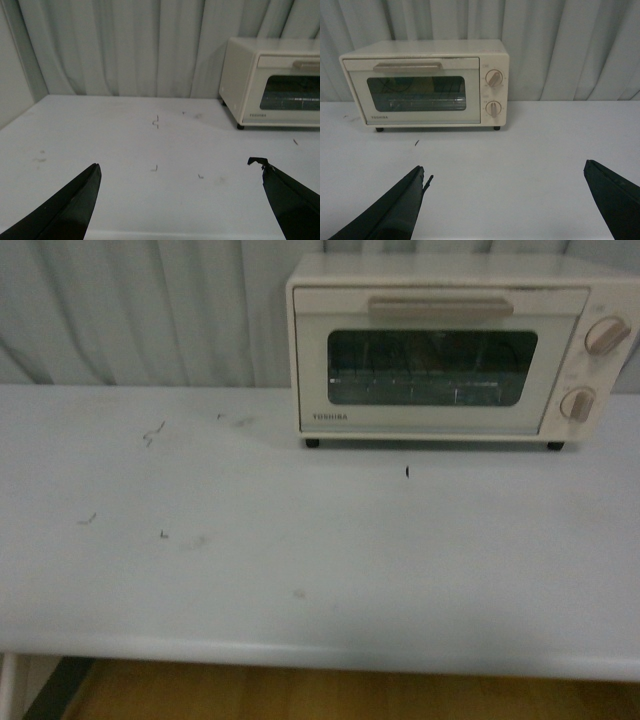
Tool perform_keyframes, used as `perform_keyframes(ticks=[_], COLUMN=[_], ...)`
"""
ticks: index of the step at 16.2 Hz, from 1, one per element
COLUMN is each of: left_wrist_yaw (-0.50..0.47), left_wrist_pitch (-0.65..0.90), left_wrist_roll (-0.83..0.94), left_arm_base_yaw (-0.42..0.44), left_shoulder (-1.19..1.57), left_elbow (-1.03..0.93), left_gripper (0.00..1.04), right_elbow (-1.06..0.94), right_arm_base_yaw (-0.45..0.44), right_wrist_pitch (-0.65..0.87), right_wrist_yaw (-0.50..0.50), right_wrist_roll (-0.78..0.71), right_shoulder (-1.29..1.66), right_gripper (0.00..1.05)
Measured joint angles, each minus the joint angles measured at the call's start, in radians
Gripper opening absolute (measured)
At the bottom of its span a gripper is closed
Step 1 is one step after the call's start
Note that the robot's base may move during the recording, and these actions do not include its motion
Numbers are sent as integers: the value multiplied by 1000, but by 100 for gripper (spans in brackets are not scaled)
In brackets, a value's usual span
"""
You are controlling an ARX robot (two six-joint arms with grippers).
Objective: Open oven
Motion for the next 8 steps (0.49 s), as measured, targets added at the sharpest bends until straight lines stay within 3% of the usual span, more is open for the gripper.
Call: perform_keyframes(ticks=[8], left_wrist_yaw=[0], left_wrist_pitch=[0], left_wrist_roll=[0], left_arm_base_yaw=[0], left_shoulder=[0], left_elbow=[0], left_gripper=[98], right_elbow=[0], right_arm_base_yaw=[0], right_wrist_pitch=[0], right_wrist_yaw=[1], right_wrist_roll=[0], right_shoulder=[0], right_gripper=[98])
